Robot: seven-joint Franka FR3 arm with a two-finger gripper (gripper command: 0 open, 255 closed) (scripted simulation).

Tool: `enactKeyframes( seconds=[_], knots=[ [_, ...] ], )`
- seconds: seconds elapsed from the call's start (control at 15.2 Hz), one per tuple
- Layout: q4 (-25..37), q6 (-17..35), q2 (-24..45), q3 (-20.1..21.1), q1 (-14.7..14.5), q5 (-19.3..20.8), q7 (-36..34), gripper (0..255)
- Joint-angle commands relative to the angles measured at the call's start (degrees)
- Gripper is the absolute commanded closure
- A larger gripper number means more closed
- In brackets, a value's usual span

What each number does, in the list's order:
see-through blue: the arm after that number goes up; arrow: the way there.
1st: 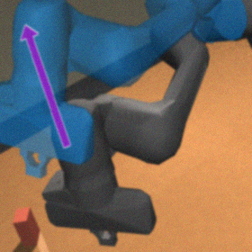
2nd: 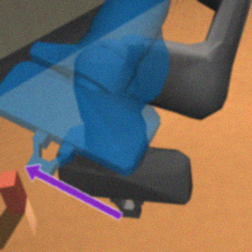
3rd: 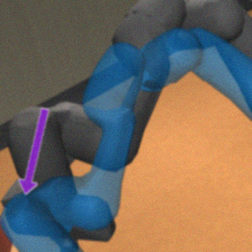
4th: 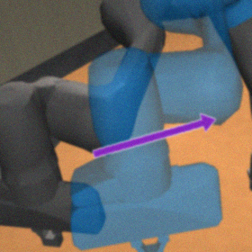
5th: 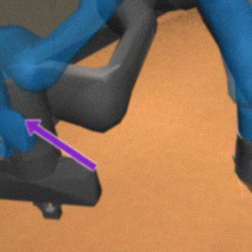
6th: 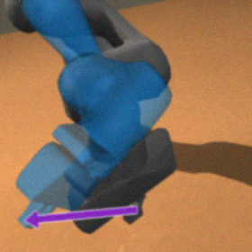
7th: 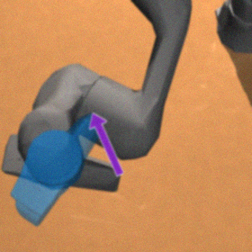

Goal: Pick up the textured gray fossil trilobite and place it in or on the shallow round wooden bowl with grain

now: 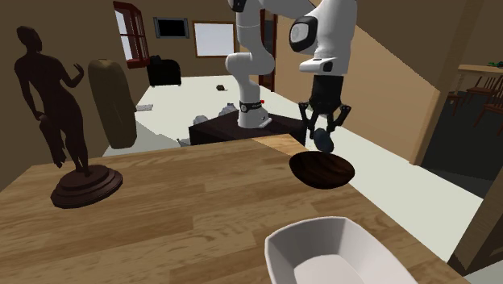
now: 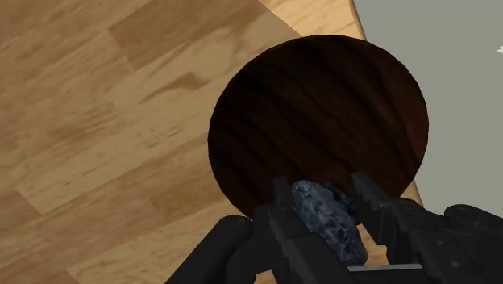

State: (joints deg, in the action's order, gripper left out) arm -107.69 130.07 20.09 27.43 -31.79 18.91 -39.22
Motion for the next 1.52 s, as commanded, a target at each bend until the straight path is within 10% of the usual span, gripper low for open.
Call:
enactKeyframes(
  seconds=[0.0,1.19,1.25,1.45],
  knots=[
    [-0.44,0.91,0.64,-0.16,-0.46,0.61,-0.92,255],
    [-2.21,7.18,5.8,-2.36,-1.97,4.73,-4.09,255],
    [-2.21,7.18,5.8,-2.36,-1.97,4.73,-4.09,0],
    [-2.21,7.18,5.8,-2.36,-1.97,4.73,-4.09,0]
  ],
)
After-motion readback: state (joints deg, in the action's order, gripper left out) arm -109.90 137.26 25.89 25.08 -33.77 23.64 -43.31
